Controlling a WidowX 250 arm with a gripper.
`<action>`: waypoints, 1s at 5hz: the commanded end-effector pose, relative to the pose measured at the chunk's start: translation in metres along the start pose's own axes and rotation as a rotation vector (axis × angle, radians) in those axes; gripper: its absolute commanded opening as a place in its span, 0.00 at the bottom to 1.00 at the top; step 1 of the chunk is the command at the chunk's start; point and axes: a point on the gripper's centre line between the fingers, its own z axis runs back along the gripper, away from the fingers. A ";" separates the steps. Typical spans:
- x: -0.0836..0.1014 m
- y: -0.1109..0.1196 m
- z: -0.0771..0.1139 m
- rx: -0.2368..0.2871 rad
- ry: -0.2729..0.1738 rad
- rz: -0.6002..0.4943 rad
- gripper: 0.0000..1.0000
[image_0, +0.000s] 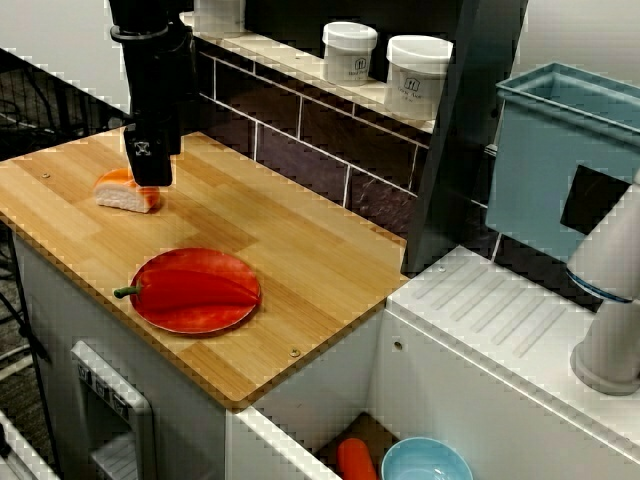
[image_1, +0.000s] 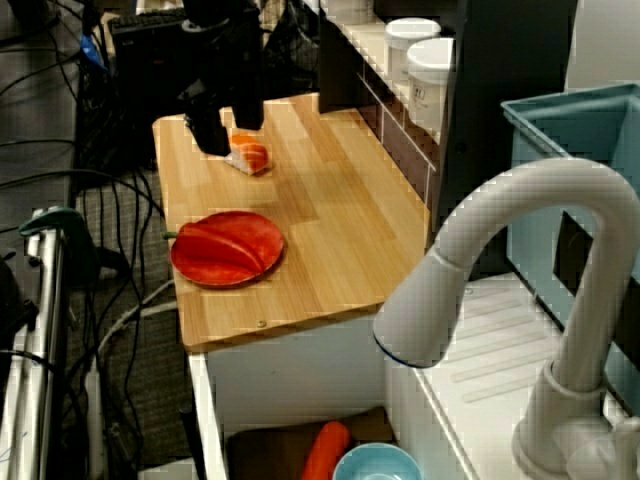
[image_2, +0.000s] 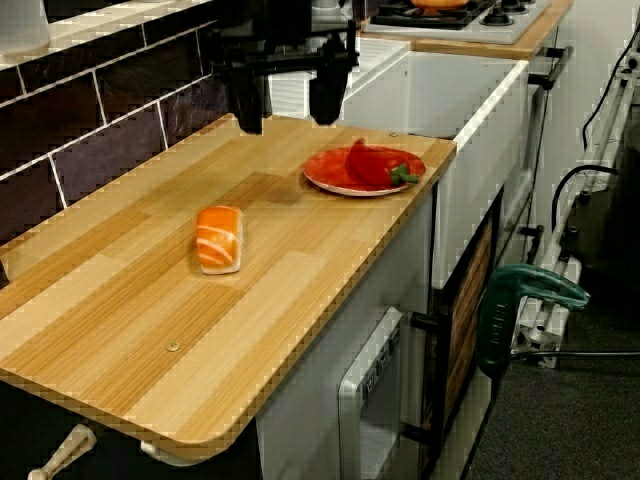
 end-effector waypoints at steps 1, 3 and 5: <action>-0.022 0.032 0.000 0.092 -0.015 -0.038 1.00; -0.045 0.052 0.002 0.133 -0.008 0.003 1.00; -0.052 0.060 -0.016 0.140 0.010 0.035 1.00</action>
